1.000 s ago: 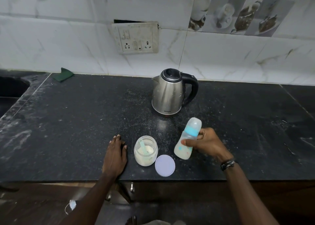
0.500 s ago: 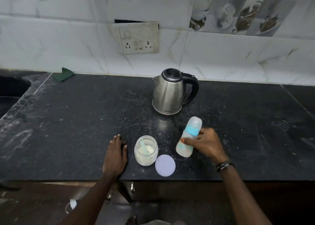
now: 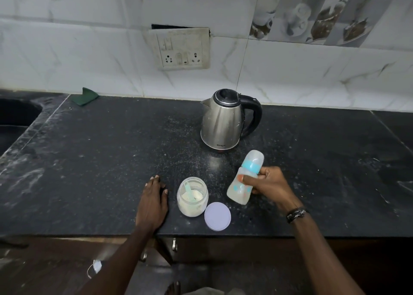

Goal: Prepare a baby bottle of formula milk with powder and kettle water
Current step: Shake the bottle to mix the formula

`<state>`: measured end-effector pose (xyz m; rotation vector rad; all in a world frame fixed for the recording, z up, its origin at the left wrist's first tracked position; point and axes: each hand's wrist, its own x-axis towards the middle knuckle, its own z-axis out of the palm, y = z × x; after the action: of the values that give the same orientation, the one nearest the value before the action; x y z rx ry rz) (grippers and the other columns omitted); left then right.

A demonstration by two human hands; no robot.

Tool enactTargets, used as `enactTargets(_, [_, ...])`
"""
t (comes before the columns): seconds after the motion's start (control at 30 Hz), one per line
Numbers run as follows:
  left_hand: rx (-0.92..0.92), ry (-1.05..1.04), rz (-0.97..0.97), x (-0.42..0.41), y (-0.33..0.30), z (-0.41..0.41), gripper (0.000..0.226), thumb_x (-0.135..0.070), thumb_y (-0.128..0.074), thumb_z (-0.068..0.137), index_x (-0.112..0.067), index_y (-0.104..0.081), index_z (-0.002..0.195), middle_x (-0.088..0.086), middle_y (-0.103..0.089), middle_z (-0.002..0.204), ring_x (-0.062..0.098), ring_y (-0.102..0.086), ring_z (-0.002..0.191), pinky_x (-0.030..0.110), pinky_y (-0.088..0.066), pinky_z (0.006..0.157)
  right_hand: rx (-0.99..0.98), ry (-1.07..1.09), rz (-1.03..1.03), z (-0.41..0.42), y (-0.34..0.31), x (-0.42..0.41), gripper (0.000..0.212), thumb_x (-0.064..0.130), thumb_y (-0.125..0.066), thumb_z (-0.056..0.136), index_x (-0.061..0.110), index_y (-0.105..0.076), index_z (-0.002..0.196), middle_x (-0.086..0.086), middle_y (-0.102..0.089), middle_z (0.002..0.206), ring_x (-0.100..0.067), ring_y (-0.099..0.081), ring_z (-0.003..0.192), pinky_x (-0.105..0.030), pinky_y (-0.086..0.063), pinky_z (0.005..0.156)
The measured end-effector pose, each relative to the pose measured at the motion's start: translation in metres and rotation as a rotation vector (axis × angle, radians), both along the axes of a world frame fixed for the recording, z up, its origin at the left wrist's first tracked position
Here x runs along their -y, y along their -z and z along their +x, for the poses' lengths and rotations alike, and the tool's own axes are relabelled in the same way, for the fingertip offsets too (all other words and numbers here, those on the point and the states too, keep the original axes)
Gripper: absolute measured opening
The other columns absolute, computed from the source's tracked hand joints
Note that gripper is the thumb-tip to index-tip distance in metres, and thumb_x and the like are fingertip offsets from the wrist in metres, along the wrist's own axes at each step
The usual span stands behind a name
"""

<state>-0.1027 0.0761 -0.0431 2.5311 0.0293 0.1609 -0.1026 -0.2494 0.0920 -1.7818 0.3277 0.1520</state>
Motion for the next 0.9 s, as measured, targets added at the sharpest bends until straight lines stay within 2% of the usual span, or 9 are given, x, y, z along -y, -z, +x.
enactTargets(0.17, [-0.032, -0.004, -0.007, 0.0007, -0.0003, 0.0011, 0.04, -0.018, -0.052, 0.101, 0.002, -0.052, 0.135, 0.019, -0.042, 0.153, 0.032, -0.037, 0.144, 0.04, -0.026, 0.122, 0.058, 0.121, 0.043, 0.0014, -0.0002, 0.0043, 0.022, 0.02, -0.086, 0.074, 0.008, -0.076, 0.09, -0.005, -0.079, 0.084, -0.019, -0.077, 0.079, -0.033, -0.063, 0.068])
enactTargets(0.27, [-0.028, -0.003, -0.009, 0.0001, -0.0013, 0.0017, 0.041, -0.019, -0.051, 0.101, 0.002, -0.051, 0.137, 0.018, -0.042, 0.153, 0.031, -0.036, 0.144, 0.041, -0.026, 0.122, -0.012, -0.048, 0.026, -0.0018, 0.0003, 0.0039, 0.023, 0.014, -0.087, 0.073, 0.008, -0.077, 0.093, -0.006, -0.079, 0.088, -0.016, -0.077, 0.08, -0.027, -0.06, 0.063])
enactTargets(0.37, [-0.033, -0.001, -0.001, -0.0004, -0.0012, 0.0012, 0.039, -0.019, -0.051, 0.101, 0.002, -0.053, 0.134, 0.018, -0.042, 0.153, 0.031, -0.036, 0.144, 0.04, -0.026, 0.122, 0.067, 0.14, 0.084, -0.0012, 0.003, 0.0028, 0.023, 0.018, -0.086, 0.075, 0.006, -0.076, 0.092, -0.005, -0.079, 0.081, -0.012, -0.075, 0.07, -0.02, -0.056, 0.055])
enactTargets(0.4, [-0.036, 0.0, 0.003, -0.0005, -0.0006, 0.0006, 0.039, -0.019, -0.051, 0.101, 0.002, -0.054, 0.133, 0.018, -0.042, 0.153, 0.031, -0.036, 0.144, 0.041, -0.026, 0.122, 0.058, 0.167, 0.089, -0.0006, 0.0025, 0.003, 0.024, 0.021, -0.086, 0.075, 0.006, -0.076, 0.092, -0.005, -0.079, 0.081, -0.012, -0.075, 0.069, -0.022, -0.057, 0.055])
enactTargets(0.5, [-0.019, 0.0, -0.001, -0.001, -0.0001, 0.0007, 0.039, -0.018, -0.052, 0.101, 0.003, -0.054, 0.133, 0.019, -0.042, 0.153, 0.031, -0.036, 0.144, 0.041, -0.026, 0.121, -0.003, 0.018, 0.061, -0.0013, 0.0022, 0.0036, 0.025, 0.017, -0.087, 0.073, 0.007, -0.076, 0.094, -0.006, -0.079, 0.086, -0.018, -0.077, 0.08, -0.031, -0.063, 0.066])
enactTargets(0.63, [-0.015, 0.004, 0.001, 0.0001, 0.0007, 0.0007, 0.035, -0.017, -0.053, 0.1, 0.002, -0.057, 0.129, 0.019, -0.044, 0.152, 0.032, -0.038, 0.143, 0.043, -0.028, 0.121, 0.128, 0.255, 0.138, 0.0017, -0.0022, 0.0077, 0.017, 0.022, -0.084, 0.077, 0.012, -0.075, 0.089, -0.001, -0.079, 0.078, -0.013, -0.076, 0.074, -0.023, -0.059, 0.058])
enactTargets(0.73, [-0.005, 0.004, -0.002, -0.0005, 0.0004, 0.0014, 0.035, -0.017, -0.052, 0.101, 0.002, -0.057, 0.129, 0.019, -0.043, 0.152, 0.032, -0.037, 0.144, 0.043, -0.027, 0.121, 0.04, 0.034, 0.082, 0.0004, -0.0037, 0.0075, 0.021, 0.016, -0.086, 0.074, 0.009, -0.076, 0.091, -0.004, -0.079, 0.083, -0.016, -0.077, 0.077, -0.024, -0.06, 0.06])
enactTargets(0.87, [-0.021, 0.0, 0.001, 0.0, 0.0007, 0.0007, 0.038, -0.019, -0.051, 0.101, 0.002, -0.054, 0.132, 0.019, -0.042, 0.153, 0.031, -0.036, 0.144, 0.041, -0.026, 0.122, 0.117, 0.232, 0.09, 0.0018, 0.0002, 0.0064, 0.02, 0.025, -0.086, 0.075, 0.014, -0.075, 0.087, -0.002, -0.079, 0.079, -0.012, -0.076, 0.072, -0.024, -0.06, 0.058])
enactTargets(0.9, [-0.019, 0.0, 0.001, -0.0002, 0.0006, 0.0004, 0.037, -0.019, -0.052, 0.101, 0.003, -0.055, 0.132, 0.019, -0.043, 0.152, 0.032, -0.036, 0.144, 0.041, -0.026, 0.122, 0.087, 0.195, 0.074, 0.0019, 0.0007, 0.0054, 0.022, 0.025, -0.086, 0.075, 0.013, -0.075, 0.089, -0.003, -0.079, 0.081, -0.013, -0.076, 0.074, -0.026, -0.061, 0.06])
